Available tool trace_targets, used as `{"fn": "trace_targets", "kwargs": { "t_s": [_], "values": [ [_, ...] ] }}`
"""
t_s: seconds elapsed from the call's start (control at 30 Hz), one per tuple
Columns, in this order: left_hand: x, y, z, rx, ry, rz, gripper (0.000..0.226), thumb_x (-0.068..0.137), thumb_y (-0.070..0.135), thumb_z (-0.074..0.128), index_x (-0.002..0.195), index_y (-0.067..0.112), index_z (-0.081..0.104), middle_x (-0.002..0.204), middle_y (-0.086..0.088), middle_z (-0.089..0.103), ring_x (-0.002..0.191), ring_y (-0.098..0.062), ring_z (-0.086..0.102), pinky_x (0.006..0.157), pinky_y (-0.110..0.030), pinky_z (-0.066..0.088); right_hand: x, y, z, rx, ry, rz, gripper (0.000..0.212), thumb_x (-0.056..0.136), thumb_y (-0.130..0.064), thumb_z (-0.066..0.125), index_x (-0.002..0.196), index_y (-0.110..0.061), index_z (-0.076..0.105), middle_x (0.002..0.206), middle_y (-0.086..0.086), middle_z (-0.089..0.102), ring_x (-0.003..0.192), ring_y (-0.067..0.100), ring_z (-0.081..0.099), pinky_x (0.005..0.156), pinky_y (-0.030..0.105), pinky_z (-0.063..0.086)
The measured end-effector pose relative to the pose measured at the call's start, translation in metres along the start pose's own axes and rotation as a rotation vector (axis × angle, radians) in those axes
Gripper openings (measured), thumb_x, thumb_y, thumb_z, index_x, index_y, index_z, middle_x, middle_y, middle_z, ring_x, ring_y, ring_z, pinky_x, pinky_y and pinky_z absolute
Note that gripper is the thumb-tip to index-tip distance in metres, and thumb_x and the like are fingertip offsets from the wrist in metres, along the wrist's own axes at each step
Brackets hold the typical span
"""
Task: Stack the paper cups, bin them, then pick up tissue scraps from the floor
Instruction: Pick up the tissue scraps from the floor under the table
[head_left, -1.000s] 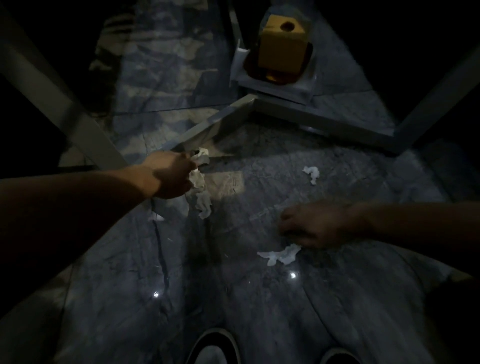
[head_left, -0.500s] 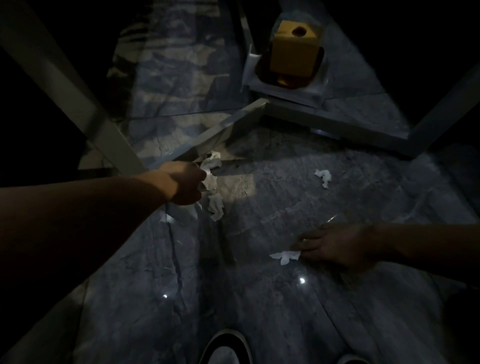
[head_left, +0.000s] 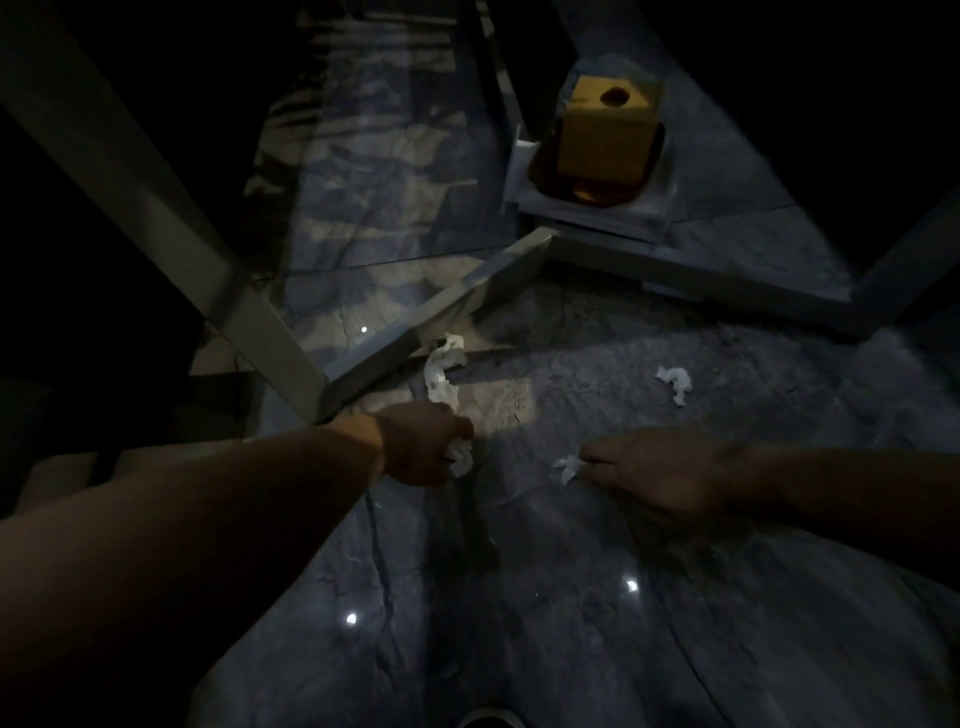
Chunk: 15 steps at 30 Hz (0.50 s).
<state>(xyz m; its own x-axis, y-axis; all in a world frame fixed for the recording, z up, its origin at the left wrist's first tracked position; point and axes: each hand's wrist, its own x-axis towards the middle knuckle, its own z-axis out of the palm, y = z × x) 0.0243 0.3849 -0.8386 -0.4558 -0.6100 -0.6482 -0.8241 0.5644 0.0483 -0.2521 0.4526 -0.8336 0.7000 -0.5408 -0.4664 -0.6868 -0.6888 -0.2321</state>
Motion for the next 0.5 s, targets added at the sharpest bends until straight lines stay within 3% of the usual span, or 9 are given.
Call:
{"fn": "trace_targets", "kwargs": {
  "t_s": [0.13, 0.2, 0.3, 0.4, 0.5],
  "values": [
    [0.005, 0.008, 0.01, -0.052, -0.111, 0.031, 0.063, 0.091, 0.032, 0.064, 0.148, 0.033, 0.038, 0.152, -0.015, 0.036, 0.13, -0.029, 0.048, 0.104, -0.037, 0.045, 0.008, 0.011, -0.005, -0.051, 0.035, 0.02, 0.074, 0.084, -0.057, 0.006, 0.139, -0.019, 0.038, 0.141, 0.009, 0.045, 0.123, 0.029, 0.05, 0.101, 0.041, 0.042],
    [0.006, 0.011, 0.012, -0.019, -0.107, 0.041, 0.061, 0.093, 0.033, 0.06, 0.149, 0.032, 0.037, 0.154, -0.016, 0.032, 0.133, -0.031, 0.044, 0.104, -0.037, 0.043, 0.008, 0.016, -0.001, -0.086, 0.003, 0.061, 0.064, 0.09, -0.052, 0.015, 0.143, -0.022, 0.032, 0.147, 0.008, 0.041, 0.127, 0.03, 0.048, 0.102, 0.047, 0.042],
    [0.007, 0.011, 0.014, -0.047, -0.045, 0.017, 0.047, 0.096, 0.029, 0.056, 0.141, 0.025, 0.047, 0.146, -0.012, 0.045, 0.126, -0.025, 0.051, 0.095, -0.033, 0.049, 0.007, 0.025, 0.006, -0.006, -0.015, 0.162, 0.048, 0.101, -0.037, 0.028, 0.146, -0.022, 0.03, 0.151, 0.008, 0.038, 0.13, 0.027, 0.044, 0.109, 0.04, 0.037],
    [0.007, 0.008, 0.014, -0.102, -0.018, -0.027, 0.035, 0.094, 0.024, 0.059, 0.129, 0.018, 0.059, 0.125, -0.005, 0.064, 0.109, -0.02, 0.062, 0.079, -0.025, 0.046, 0.001, 0.035, 0.007, -0.004, -0.028, 0.136, 0.052, 0.102, -0.038, 0.026, 0.151, -0.022, 0.023, 0.157, 0.008, 0.031, 0.139, 0.025, 0.034, 0.115, 0.034, 0.027],
    [0.014, 0.01, 0.009, -0.197, 0.024, -0.052, 0.03, 0.091, 0.035, 0.062, 0.113, 0.017, 0.071, 0.109, -0.004, 0.071, 0.098, -0.018, 0.067, 0.082, -0.029, 0.053, -0.01, 0.047, 0.009, -0.067, -0.062, 0.104, 0.059, 0.101, -0.032, 0.032, 0.154, -0.024, 0.005, 0.164, 0.005, 0.007, 0.148, 0.022, 0.018, 0.117, 0.032, 0.019]
  ]
}}
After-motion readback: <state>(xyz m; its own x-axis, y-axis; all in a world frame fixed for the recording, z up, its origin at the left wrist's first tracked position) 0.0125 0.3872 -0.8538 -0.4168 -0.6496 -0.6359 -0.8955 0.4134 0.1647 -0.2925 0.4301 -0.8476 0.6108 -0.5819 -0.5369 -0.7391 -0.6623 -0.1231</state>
